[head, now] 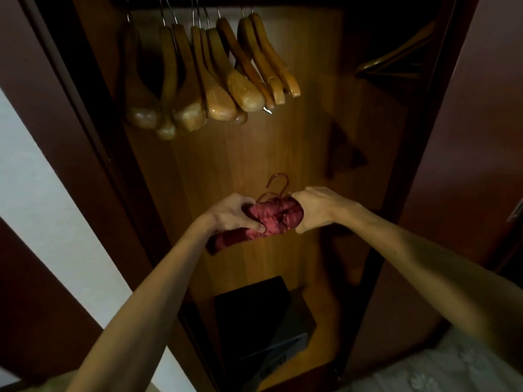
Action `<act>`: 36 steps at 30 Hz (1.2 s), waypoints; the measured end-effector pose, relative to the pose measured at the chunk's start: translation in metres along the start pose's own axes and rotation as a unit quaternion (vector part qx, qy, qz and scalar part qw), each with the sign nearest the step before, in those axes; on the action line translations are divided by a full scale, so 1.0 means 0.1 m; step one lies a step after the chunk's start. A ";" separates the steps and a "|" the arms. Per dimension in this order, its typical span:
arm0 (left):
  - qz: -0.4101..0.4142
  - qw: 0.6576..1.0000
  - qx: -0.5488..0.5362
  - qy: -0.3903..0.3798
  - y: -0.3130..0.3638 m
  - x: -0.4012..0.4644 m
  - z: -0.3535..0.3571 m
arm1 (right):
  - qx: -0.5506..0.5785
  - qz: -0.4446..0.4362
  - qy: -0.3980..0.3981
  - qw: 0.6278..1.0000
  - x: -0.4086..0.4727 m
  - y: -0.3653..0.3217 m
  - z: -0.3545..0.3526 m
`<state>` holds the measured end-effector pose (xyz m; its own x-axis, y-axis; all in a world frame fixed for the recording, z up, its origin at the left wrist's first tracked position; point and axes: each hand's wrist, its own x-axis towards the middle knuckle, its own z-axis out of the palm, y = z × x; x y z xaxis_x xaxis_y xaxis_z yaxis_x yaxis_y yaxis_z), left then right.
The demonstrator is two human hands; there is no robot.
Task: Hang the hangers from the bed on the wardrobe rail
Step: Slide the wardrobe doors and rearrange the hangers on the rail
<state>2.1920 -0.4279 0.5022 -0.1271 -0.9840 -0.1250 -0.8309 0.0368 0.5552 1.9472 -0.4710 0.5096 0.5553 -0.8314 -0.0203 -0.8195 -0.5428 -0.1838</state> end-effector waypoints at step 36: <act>0.011 0.868 -0.463 0.177 2.54 1.00 -1.53 | 0.436 0.096 0.253 0.858 0.41 0.13 -2.61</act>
<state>2.0515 -0.5434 0.7564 0.1737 -0.9827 0.0645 -0.0173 0.0624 0.9979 1.9223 -0.5425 0.7628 0.1075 -0.9604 0.2570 -0.3492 -0.2785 -0.8947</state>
